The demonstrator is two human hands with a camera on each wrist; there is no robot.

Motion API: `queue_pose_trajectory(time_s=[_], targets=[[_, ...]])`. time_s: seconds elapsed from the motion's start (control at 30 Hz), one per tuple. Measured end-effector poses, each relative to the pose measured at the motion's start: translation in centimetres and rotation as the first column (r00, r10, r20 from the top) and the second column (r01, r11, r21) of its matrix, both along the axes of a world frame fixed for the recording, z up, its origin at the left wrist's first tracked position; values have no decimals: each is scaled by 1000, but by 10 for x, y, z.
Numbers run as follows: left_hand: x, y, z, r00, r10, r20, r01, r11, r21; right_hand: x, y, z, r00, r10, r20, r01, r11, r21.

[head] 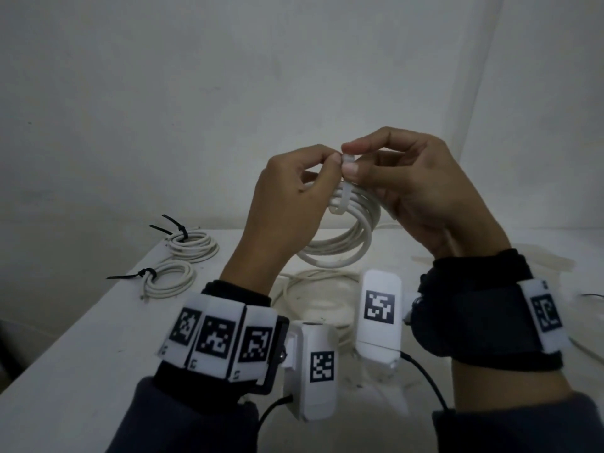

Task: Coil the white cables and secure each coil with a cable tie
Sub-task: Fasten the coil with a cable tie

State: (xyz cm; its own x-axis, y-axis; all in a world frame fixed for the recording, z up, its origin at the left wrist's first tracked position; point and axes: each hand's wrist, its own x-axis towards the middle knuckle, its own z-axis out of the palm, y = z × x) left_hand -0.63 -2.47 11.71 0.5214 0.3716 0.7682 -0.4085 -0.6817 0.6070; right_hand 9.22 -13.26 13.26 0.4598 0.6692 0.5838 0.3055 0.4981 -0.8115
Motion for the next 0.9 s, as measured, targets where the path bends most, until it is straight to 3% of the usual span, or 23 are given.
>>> queue_pose_trajectory(time_s=[0.17,0.37,0.5,0.6,0.77,0.9], targets=[[0,5,-3,999,36,-13,-36,999,13,-2,4,-2,999,-12,-47,11,999,-30],[0,8,-3,996,75,-52,-76,997,-4,-2,10,-3,992,-92,-86,73,975,-208],[6,4,-6,990,111,-87,-107,993,41,-1,7,-3,983,-172,-66,156,969,-193],[9,4,-9,985,123,-124,-115,991,69,3,4,-4,977,-166,-132,137,968,-209],[12,-1,-11,963,167,-213,-147,983,107,2,2,-7,927,-352,127,368,920,-137],[12,-7,-10,951,172,-258,-164,985,49,4,4,-8,891,-438,120,447,892,-66]])
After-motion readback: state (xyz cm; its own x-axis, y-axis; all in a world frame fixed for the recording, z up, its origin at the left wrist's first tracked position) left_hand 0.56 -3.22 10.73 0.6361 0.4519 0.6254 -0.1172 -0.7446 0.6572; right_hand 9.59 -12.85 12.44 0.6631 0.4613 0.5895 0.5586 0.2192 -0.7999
